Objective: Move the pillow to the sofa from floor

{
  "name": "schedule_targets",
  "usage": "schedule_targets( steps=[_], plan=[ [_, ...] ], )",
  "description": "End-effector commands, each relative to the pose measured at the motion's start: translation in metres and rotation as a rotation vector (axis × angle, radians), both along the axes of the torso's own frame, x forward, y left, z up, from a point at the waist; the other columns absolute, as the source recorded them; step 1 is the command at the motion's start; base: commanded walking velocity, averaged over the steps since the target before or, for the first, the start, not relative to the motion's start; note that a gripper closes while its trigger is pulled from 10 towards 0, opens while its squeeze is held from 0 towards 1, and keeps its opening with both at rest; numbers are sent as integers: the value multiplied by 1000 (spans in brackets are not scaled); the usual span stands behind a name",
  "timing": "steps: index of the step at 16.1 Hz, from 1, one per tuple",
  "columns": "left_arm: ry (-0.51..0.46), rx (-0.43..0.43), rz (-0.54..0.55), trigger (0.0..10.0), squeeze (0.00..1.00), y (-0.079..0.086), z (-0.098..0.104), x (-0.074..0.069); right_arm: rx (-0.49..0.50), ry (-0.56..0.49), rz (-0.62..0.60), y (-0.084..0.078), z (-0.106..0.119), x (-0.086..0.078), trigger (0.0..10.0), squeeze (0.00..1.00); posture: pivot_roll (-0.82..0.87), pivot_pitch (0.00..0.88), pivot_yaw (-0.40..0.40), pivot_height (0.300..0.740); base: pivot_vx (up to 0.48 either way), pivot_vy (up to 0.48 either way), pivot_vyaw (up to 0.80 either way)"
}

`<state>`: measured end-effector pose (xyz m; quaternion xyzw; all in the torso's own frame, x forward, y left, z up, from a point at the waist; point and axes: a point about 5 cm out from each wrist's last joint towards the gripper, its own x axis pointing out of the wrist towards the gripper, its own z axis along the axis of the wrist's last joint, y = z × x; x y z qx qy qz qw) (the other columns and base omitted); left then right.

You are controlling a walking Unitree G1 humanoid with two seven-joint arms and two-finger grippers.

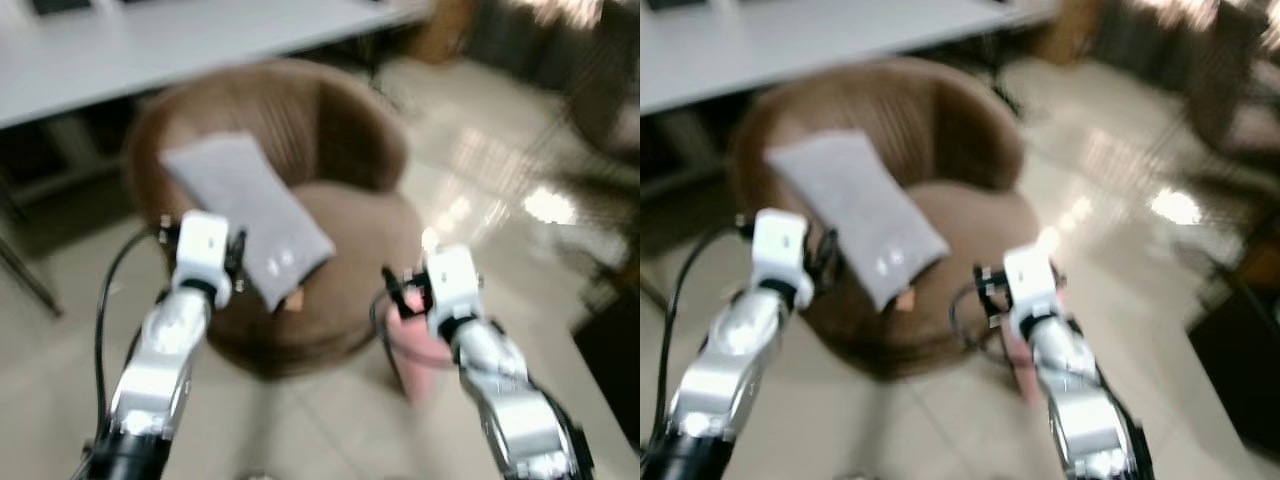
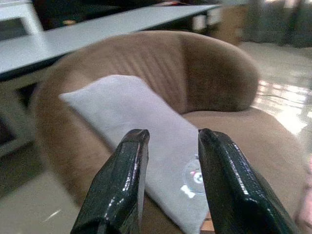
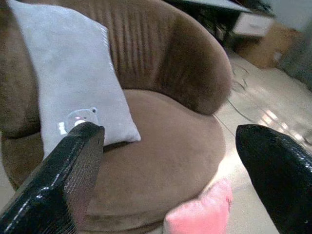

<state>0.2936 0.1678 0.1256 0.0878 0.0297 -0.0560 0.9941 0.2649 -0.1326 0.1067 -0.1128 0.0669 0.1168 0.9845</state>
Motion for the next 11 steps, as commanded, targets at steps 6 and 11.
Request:
schedule_targets(
  steps=[6, 11],
  plan=[
    [-16, 7, -13, 10000, 0, -6, 3, 3, -13, -13, -26, -8, 1, -1, 10000, 0, -55, 9, 29, 740, 0, -480, 667],
    [-19, 12, -3, 10000, 0, -5, 3, 4, -19, -18, -6, -7, 3, -1, 10000, 0, -58, 13, 31, 740, 0, -480, 160]
  ],
)
